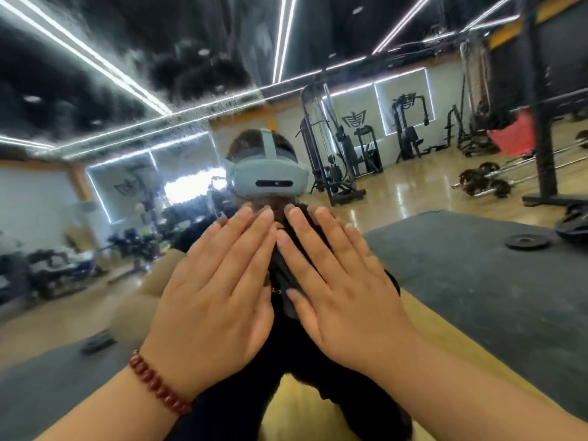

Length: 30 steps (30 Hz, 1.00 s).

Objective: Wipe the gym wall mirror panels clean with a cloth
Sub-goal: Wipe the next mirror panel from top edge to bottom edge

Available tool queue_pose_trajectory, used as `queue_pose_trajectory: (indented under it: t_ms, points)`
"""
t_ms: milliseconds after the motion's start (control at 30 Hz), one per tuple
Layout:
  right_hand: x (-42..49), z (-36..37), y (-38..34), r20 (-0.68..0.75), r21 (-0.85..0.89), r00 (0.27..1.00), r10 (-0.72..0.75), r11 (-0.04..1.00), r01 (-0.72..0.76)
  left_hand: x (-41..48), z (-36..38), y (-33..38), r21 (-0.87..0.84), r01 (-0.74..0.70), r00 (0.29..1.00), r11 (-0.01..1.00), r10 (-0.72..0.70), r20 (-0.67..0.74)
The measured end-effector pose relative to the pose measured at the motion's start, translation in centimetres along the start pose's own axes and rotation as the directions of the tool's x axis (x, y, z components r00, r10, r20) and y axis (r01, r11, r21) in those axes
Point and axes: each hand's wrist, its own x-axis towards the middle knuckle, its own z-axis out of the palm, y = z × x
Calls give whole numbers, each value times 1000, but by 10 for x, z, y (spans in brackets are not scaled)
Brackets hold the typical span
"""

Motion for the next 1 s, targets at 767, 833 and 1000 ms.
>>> queue_pose_trajectory:
  t_ms: [767,833,1000]
  points:
    - [48,-18,69,-101,188,764,637,766,-615,67,-3,-30,80,-6,1000,997,7,-19]
    - [41,-21,73,-88,181,705,704,707,-684,74,-5,-29,76,-34,999,997,34,-3]
    - [94,-21,47,-151,92,899,411,911,-401,104,-3,-27,61,-77,996,995,80,-43]
